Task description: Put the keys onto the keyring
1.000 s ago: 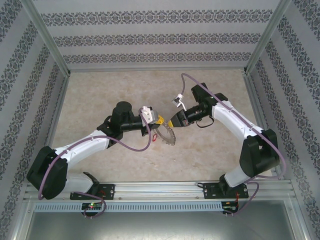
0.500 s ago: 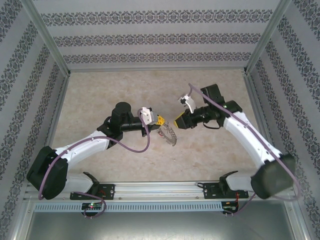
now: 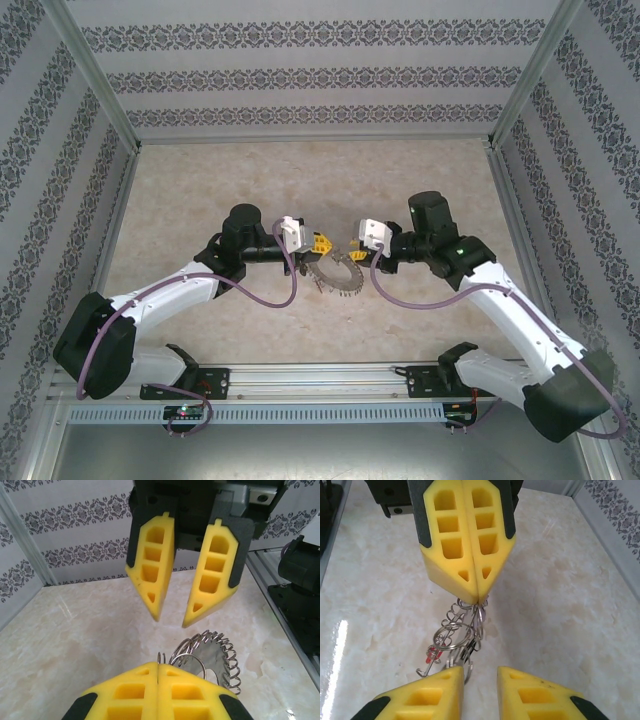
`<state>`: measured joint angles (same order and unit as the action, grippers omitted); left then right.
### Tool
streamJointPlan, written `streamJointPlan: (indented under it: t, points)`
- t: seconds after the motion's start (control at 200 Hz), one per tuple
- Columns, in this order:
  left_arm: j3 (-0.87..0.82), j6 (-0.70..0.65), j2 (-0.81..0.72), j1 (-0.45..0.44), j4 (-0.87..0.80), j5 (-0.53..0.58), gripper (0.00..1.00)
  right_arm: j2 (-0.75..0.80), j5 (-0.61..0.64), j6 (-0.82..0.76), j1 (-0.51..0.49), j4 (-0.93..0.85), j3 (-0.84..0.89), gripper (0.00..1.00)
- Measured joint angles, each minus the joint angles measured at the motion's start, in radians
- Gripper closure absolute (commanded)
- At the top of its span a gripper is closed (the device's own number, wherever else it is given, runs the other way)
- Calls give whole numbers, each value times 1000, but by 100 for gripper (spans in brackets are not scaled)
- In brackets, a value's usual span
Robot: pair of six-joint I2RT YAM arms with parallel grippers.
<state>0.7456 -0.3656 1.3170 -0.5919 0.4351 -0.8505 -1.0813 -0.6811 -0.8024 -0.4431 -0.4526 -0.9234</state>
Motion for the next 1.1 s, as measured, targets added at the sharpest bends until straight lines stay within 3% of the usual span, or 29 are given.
streamJointPlan:
  t: [0.395, 0.565, 0.625, 0.714, 0.929, 0.999, 1.099]
  points:
    - [0, -1, -10, -10, -1, -6, 100, -107, -24, -66, -33, -7, -49, 71]
    - [0, -1, -10, -11, -1, -7, 100, -119, -39, -66, -40, -6, -49, 74]
    - [0, -1, -10, -11, -1, -7, 100, -119, -41, -66, -44, -6, -49, 81]
    - [0, -1, -10, -11, -1, -7, 100, -121, -42, -61, -46, -6, -49, 100]
    - [1, -2, -10, -13, -4, -9, 100, -124, -42, -59, -46, 1, -49, 100]
    - [3, -2, -10, -17, -18, -5, 89, -129, -42, -38, -46, -7, -51, 100]
    - [16, 5, -11, -17, -41, 10, 83, -149, -22, 31, -46, -53, -87, 100]
